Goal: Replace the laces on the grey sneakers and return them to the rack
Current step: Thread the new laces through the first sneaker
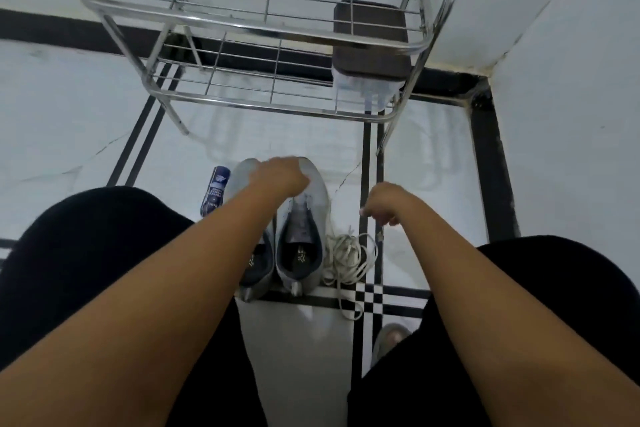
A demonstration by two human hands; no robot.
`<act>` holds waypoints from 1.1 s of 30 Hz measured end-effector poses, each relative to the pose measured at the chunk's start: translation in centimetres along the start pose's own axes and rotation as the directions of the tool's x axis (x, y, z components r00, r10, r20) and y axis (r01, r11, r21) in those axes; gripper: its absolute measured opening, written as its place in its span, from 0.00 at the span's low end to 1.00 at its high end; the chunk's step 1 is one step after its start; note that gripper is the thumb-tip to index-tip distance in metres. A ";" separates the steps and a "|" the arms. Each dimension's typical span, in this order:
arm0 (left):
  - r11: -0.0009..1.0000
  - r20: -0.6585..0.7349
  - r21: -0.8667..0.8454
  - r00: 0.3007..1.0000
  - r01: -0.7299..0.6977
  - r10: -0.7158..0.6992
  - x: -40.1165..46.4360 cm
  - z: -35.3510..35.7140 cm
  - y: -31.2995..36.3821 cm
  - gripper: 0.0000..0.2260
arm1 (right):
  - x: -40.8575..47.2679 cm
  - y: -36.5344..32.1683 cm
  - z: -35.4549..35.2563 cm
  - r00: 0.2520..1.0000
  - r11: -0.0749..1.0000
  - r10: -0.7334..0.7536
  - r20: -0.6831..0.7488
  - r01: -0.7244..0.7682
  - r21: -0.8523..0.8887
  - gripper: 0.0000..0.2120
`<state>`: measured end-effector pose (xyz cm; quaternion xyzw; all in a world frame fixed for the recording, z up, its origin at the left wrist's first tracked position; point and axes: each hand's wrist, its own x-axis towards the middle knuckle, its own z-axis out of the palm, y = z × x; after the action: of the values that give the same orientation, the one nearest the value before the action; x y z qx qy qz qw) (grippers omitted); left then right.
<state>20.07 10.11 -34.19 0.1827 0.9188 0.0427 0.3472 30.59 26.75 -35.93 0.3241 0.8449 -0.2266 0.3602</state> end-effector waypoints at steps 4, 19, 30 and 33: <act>0.990 0.108 0.037 0.984 0.138 -0.142 -2.8 6.7 -2.3 0.23 | 0.4 0.4 5.6 0.996 0.990 0.058 0.061 -0.049 -0.135 0.13; 0.982 -0.059 -0.099 0.984 0.162 -0.168 -7.4 16.6 -5.0 0.26 | -2.0 3.9 21.2 0.927 0.916 0.331 -0.177 -0.270 0.296 0.11; 0.998 0.073 0.068 0.997 -0.010 0.005 -12.5 17.0 -5.1 0.21 | -9.3 3.8 12.5 0.803 0.765 0.392 -0.449 -0.013 0.644 0.15; 0.998 0.183 -0.041 0.981 -0.049 0.056 -14.1 17.2 -4.9 0.20 | -12.3 2.8 8.9 0.798 0.725 0.305 -0.519 0.160 0.670 0.15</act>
<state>39.55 -0.43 -39.41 0.2038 0.8767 0.0514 0.4327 43.15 18.49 -32.74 0.5223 0.7545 -0.3926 -0.0614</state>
